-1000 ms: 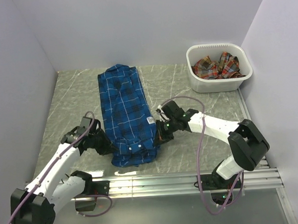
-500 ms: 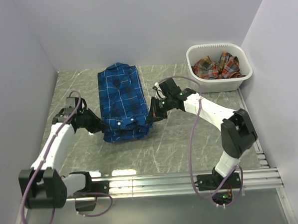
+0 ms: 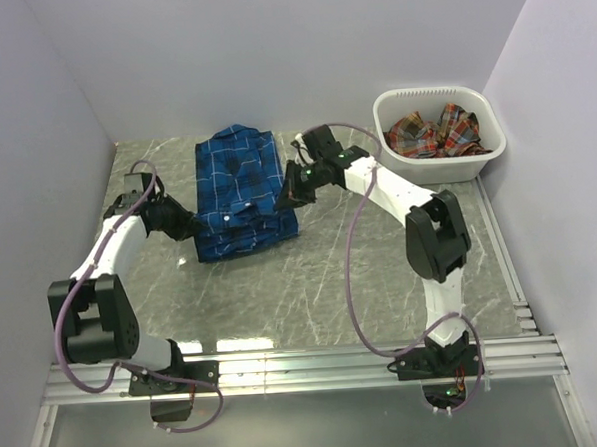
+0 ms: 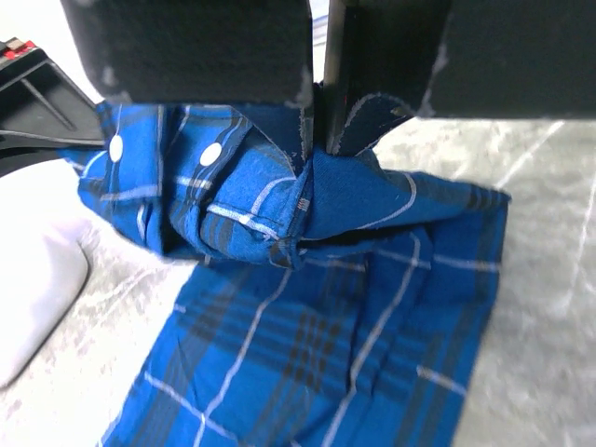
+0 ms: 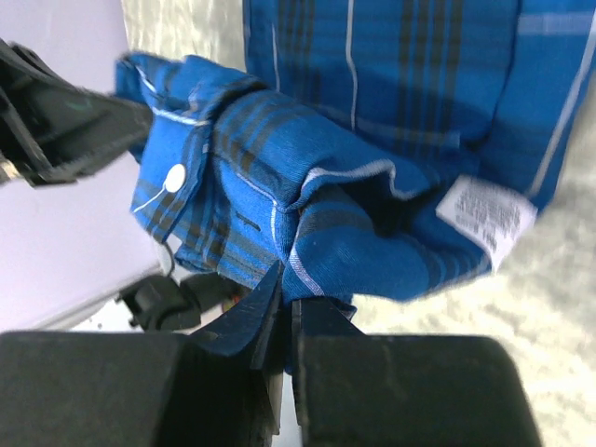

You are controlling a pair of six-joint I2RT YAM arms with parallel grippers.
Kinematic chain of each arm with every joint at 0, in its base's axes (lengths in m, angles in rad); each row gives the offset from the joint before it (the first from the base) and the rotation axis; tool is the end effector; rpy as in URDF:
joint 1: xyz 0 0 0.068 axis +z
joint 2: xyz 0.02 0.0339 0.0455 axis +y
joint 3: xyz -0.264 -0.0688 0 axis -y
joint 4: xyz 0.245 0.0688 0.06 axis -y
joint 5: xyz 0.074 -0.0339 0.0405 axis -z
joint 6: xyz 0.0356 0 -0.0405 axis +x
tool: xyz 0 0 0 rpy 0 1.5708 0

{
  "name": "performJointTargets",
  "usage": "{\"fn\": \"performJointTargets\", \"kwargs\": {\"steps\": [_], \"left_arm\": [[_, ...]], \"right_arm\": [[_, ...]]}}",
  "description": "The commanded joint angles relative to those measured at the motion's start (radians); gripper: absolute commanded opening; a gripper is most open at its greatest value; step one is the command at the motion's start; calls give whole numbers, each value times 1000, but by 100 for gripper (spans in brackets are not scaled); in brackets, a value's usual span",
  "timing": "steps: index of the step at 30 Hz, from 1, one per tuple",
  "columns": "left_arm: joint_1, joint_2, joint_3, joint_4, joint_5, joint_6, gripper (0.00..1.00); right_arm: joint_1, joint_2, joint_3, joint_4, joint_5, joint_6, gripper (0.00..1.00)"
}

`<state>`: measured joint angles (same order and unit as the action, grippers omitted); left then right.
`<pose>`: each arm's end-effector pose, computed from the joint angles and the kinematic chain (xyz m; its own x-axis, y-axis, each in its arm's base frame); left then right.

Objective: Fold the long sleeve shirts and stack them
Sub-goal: Fold the shirt

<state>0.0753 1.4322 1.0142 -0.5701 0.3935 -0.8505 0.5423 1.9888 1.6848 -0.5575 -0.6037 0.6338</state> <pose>0.2908 0.0083 0.2411 -0.6551 -0.7456 -0.1223 -0.5329 0.5707 -0.6248 0.3717 0.2476 0.2603 -0.9629 -0.0110 -0.2697 -0.2126 0.6463 0.7328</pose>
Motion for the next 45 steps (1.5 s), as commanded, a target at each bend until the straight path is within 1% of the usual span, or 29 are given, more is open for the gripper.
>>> {"fn": "performJointTargets", "kwargs": {"steps": [1, 6, 11, 13, 15, 16, 17, 18, 19, 20, 21, 22, 23, 24, 25, 26, 27, 29, 30, 32, 35, 36, 38, 39, 43, 45], "left_arm": [[15, 25, 15, 94, -24, 14, 9], [30, 111, 30, 162, -54, 11, 11], [31, 209, 47, 229, -50, 5, 13], [29, 232, 67, 245, -50, 1, 15], [29, 260, 87, 266, -47, -8, 20], [30, 273, 93, 271, -53, -12, 22], [31, 280, 102, 273, -59, -13, 28], [31, 287, 122, 276, -68, -13, 32], [29, 293, 135, 270, -74, -15, 36], [29, 307, 147, 266, -79, -12, 39], [30, 313, 170, 265, -79, -10, 46], [31, 318, 179, 263, -81, -10, 49], [31, 326, 187, 265, -76, -7, 58], [31, 327, 202, 266, -76, -4, 62], [31, 327, 208, 266, -76, -4, 67], [31, 326, 221, 271, -70, -1, 75], [29, 321, 225, 280, -65, 7, 77], [31, 304, 241, 300, -56, 10, 90], [31, 298, 245, 305, -48, 21, 93], [31, 274, 262, 320, -50, 31, 98], [31, 228, 270, 320, -65, 65, 99], [31, 211, 265, 319, -71, 86, 99], [27, 154, 250, 305, -113, 114, 99], [27, 133, 241, 297, -128, 120, 98], [14, 5, 150, 329, -212, 157, 98], [1, -7, 113, 358, -232, 185, 98]], "right_arm": [[-8, 48, 108, 5, 22, -20, 7], [-8, 137, 156, 62, 9, -10, 9], [-11, 212, 190, 129, -1, 6, 12], [-13, 229, 196, 155, -5, 21, 14], [-18, 242, 196, 195, -5, 38, 17], [-21, 255, 202, 208, -10, 44, 21], [-22, 261, 208, 220, -13, 49, 23], [-27, 268, 213, 228, -14, 56, 27], [-28, 275, 219, 234, -15, 58, 34], [-31, 277, 220, 241, -13, 64, 37], [-33, 277, 217, 260, -13, 72, 40], [-39, 274, 214, 271, -14, 75, 46], [-44, 271, 211, 287, -13, 79, 51], [-47, 268, 211, 291, -13, 84, 53], [-54, 259, 210, 295, -16, 83, 59], [-56, 251, 210, 304, -13, 81, 59], [-59, 242, 204, 301, -4, 69, 59], [-70, 211, 204, 291, 25, 57, 61], [-71, 203, 197, 289, 33, 44, 69], [-82, 163, 187, 291, 65, 26, 70], [-94, 99, 144, 291, 113, -5, 70], [-94, 79, 112, 294, 151, -16, 70], [-93, 21, 67, 312, 182, -43, 70], [-93, 2, 20, 318, 189, -51, 70], [-85, -80, -106, 355, 202, -85, 70], [-74, -102, -163, 357, 217, -100, 70]]}}
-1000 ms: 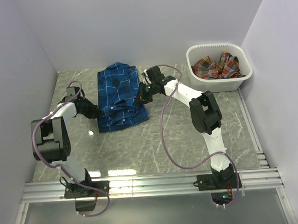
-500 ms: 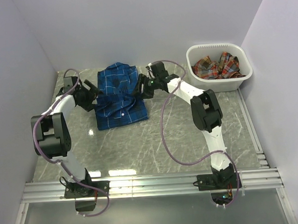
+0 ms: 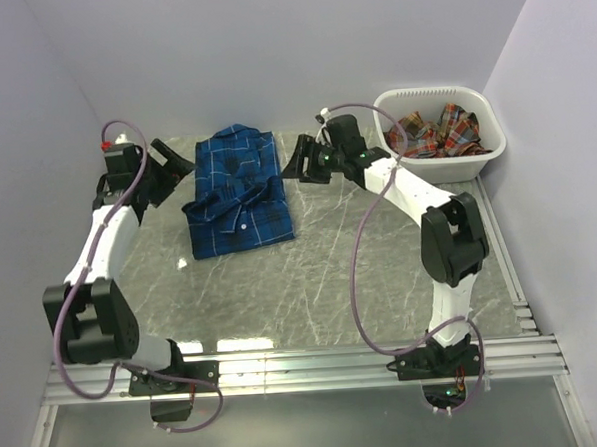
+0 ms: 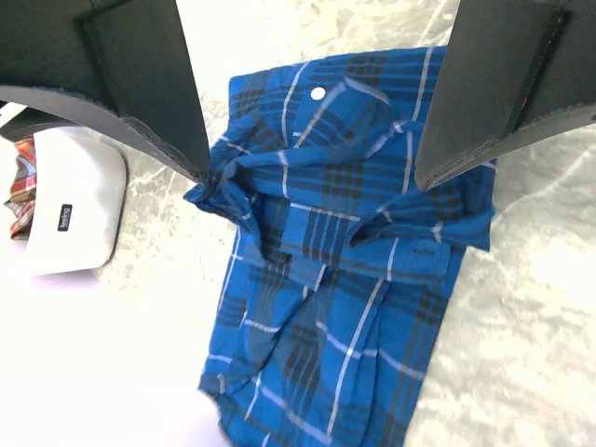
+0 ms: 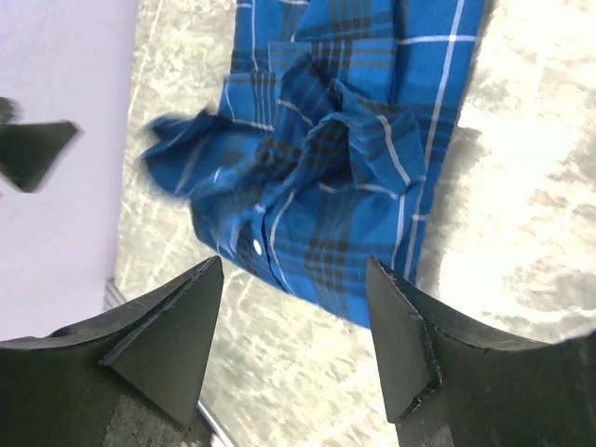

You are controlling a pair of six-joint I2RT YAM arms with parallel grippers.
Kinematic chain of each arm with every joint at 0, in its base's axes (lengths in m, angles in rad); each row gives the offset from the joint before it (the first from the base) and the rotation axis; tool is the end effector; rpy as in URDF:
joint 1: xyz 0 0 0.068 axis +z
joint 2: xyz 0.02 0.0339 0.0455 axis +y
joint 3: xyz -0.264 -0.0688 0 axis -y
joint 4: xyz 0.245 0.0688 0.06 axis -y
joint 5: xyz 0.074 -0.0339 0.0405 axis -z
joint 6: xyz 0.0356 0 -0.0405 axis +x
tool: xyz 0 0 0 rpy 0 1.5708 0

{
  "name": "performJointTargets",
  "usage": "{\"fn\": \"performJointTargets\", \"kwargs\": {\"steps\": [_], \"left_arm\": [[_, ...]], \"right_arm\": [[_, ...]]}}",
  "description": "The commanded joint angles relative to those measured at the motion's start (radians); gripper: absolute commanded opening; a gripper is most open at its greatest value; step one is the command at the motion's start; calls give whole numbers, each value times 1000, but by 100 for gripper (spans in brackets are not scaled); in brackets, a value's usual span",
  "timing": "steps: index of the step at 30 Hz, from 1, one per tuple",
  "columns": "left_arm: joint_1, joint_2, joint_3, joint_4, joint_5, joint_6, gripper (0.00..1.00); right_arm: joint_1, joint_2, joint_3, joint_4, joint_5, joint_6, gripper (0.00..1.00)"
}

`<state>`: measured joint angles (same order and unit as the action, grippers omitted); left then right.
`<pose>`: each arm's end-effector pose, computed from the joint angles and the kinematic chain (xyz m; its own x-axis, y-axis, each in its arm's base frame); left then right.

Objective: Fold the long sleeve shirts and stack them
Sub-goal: Fold the shirt

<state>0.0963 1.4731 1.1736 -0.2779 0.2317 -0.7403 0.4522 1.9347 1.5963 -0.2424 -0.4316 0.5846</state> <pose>0.3363 0.0243 0.3020 -0.4672 -0.7047 -0.5340 -0.2942 0.6935 -0.6577 0.4018 0.2117 0.2771 -0.8042 0.1666 -0.5705 -0.3209 0.6862 0.6528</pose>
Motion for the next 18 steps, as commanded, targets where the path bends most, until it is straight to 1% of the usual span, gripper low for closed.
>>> {"fn": "performJointTargets", "kwargs": {"steps": [1, 3, 4, 5, 8, 10, 11, 12, 18], "left_arm": [[-23, -37, -51, 71, -71, 81, 98], [-27, 2, -19, 72, -22, 84, 98], [-36, 57, 3, 65, -6, 81, 97], [-41, 85, 53, 19, 10, 73, 97], [-72, 118, 83, -26, -14, 53, 97], [-76, 72, 46, -17, -64, -8, 97], [-76, 55, 3, -29, -93, -54, 97], [-76, 38, -17, -40, -139, -71, 97], [-73, -106, -172, -93, -215, -136, 97]], "right_arm": [[19, -52, -94, 48, 45, -54, 70], [23, -62, -152, 77, 36, -42, 70], [25, -65, -171, 86, 25, -34, 70], [25, -68, -202, 103, 19, -26, 70], [36, -88, -242, 121, 20, -31, 70], [45, -95, -263, 123, 34, -48, 70], [54, -92, -266, 117, 56, -57, 70], [57, -77, -268, 114, 56, -55, 70], [85, -39, -303, 161, 45, -11, 70]]}}
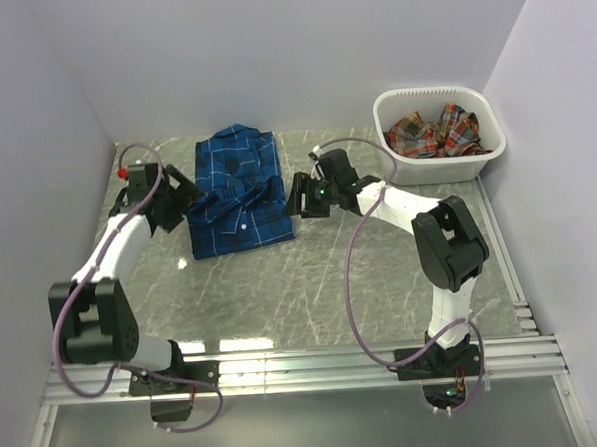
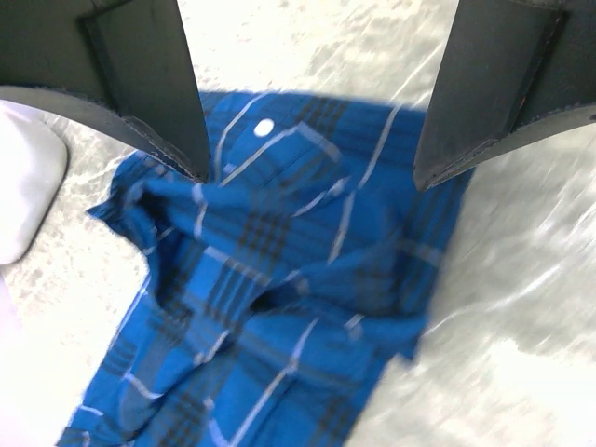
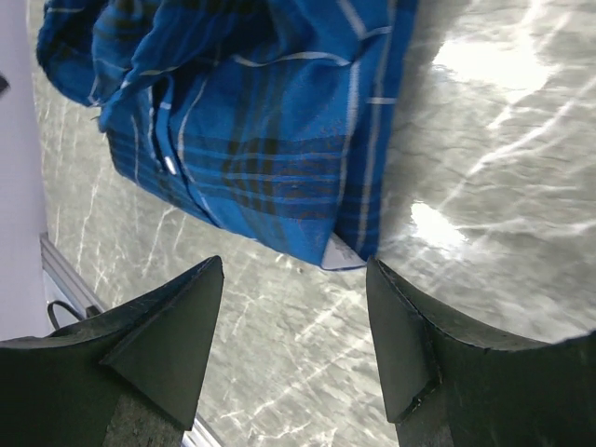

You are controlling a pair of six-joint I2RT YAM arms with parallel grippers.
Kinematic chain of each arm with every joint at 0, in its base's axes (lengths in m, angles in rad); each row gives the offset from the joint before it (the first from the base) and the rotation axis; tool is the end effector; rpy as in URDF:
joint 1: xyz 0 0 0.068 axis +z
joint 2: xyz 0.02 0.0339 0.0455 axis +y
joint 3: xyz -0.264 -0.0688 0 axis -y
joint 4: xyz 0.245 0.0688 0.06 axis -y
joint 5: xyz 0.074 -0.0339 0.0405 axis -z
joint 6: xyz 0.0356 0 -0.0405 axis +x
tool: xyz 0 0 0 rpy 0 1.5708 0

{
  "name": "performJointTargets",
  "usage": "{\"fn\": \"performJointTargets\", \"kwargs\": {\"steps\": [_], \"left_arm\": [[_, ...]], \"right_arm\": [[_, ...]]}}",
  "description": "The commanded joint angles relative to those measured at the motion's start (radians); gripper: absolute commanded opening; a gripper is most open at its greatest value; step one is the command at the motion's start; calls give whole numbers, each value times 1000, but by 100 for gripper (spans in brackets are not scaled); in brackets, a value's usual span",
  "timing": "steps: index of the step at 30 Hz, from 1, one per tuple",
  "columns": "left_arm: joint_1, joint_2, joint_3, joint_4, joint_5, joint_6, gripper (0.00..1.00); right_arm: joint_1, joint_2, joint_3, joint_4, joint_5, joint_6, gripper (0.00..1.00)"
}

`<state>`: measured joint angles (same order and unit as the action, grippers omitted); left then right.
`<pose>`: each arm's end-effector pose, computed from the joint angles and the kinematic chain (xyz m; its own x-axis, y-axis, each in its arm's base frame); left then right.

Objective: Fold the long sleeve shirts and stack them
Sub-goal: Fold the shirt

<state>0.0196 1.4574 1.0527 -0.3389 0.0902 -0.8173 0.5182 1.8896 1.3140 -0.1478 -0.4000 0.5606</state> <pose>0.3195 0.0031 0.2604 -0.4972 -0.7362 -0.4591 -0.4616 0.6725 -0.5785 0.3588 0.2206 0.2105 -0.8644 0.0709 -0.4978 -0.2954 0.7295 0.6169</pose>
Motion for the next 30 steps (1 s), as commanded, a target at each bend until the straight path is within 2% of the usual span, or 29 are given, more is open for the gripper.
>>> {"fn": "performJointTargets", "kwargs": {"steps": [1, 6, 11, 14, 19, 23, 30], "left_arm": [[3, -133, -74, -40, -87, -63, 96], [9, -189, -184, -48, -130, -74, 94], [14, -89, -203, -45, -115, -77, 93], [13, -10, -194, -43, -99, -82, 91], [2, 73, -188, -29, -53, -89, 89], [-3, 89, -191, -37, -30, -97, 83], [-14, -51, -249, -74, 10, -88, 81]], "right_arm": [[22, 20, -22, 76, 10, 22, 70], [36, 77, -16, 139, -8, 104, 66], [37, 135, -13, 146, 20, 170, 56], [39, 149, -51, 180, 20, 189, 47], [37, 172, -101, 179, 12, 194, 20], [37, 174, -111, 85, 18, 142, 6], [36, 47, -260, -35, 24, 99, 6]]}}
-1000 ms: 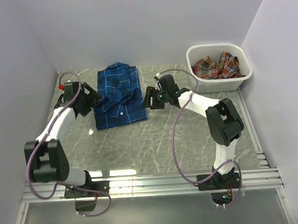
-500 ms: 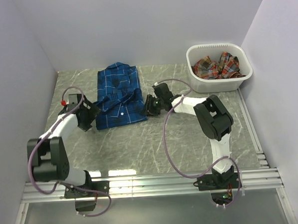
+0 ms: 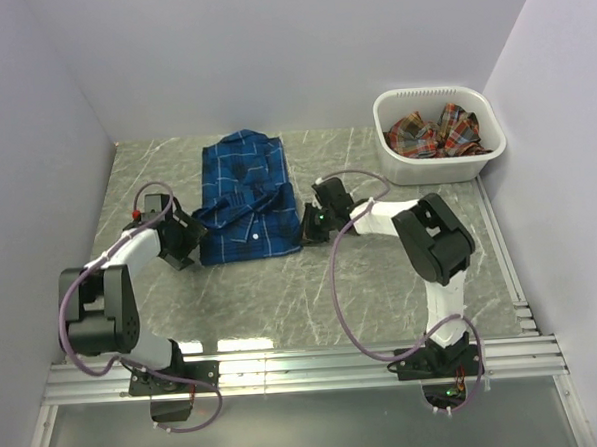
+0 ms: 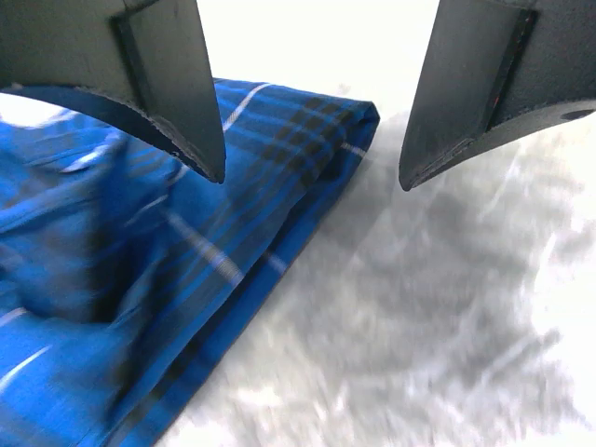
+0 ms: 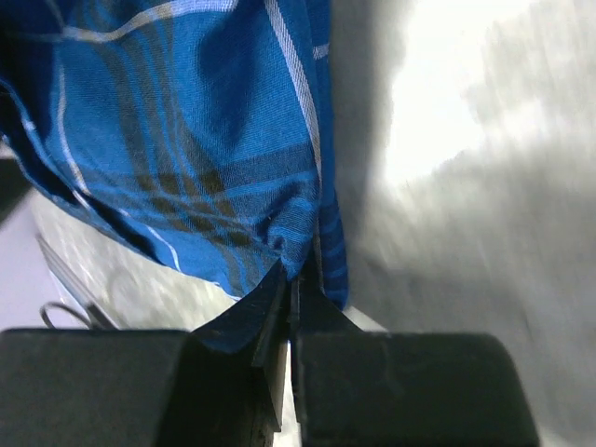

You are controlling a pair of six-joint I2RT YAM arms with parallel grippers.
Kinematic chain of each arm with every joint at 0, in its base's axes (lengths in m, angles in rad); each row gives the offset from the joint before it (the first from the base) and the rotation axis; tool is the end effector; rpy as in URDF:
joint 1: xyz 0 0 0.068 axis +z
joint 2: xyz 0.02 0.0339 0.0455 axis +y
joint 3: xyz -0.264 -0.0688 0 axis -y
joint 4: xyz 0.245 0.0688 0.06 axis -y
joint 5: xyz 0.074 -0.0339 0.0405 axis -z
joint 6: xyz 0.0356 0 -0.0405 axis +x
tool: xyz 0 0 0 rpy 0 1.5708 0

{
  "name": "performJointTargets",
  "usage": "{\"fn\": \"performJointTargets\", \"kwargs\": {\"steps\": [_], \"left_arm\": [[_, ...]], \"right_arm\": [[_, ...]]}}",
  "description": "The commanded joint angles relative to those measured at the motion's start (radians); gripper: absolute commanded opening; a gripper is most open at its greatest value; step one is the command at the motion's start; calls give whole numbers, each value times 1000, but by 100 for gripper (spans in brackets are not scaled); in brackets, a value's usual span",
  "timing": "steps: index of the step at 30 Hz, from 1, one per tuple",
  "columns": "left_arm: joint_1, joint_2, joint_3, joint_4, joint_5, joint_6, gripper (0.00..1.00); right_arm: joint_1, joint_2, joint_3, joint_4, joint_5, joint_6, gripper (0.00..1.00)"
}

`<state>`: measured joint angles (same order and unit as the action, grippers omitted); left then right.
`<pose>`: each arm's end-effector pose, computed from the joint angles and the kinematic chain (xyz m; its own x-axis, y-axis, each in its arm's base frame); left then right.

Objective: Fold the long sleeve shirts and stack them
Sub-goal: Fold the shirt

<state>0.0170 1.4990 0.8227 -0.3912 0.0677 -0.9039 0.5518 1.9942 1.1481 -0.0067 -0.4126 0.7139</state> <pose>0.2825 0.0024 0.1743 -0.5541 -0.7935 -0.2518 -0.6785 0.6057 -0.4156 0.3382 0.2250 0.1302 -0.9463 0.1219 -0.2995 -0.1128 0.7436 0.6590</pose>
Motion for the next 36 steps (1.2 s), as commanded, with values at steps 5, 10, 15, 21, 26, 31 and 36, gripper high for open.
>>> {"fn": "performJointTargets", "kwargs": {"steps": [5, 10, 15, 21, 26, 31, 36], "left_arm": [[-84, -261, -86, -86, 40, 19, 82], [-141, -427, -143, -116, 75, 20, 82], [-157, -509, -146, -136, 90, 48, 82], [-158, -482, -112, -132, 84, 60, 82], [-160, -447, -68, -124, 89, 65, 82], [-167, -430, -36, -123, 73, 76, 83], [-175, -401, -31, -115, 70, 94, 83]], "right_arm": [[11, -199, -281, -200, 58, -34, 13], [45, -376, -332, -292, 113, -92, 36], [71, -589, -243, -400, 323, -162, 43], [76, -608, -94, -380, 262, -252, 43], [126, -484, -22, -322, 173, -215, 42], [143, -381, -15, -265, 107, -179, 39], [139, -278, 9, -208, 81, -162, 36]]}}
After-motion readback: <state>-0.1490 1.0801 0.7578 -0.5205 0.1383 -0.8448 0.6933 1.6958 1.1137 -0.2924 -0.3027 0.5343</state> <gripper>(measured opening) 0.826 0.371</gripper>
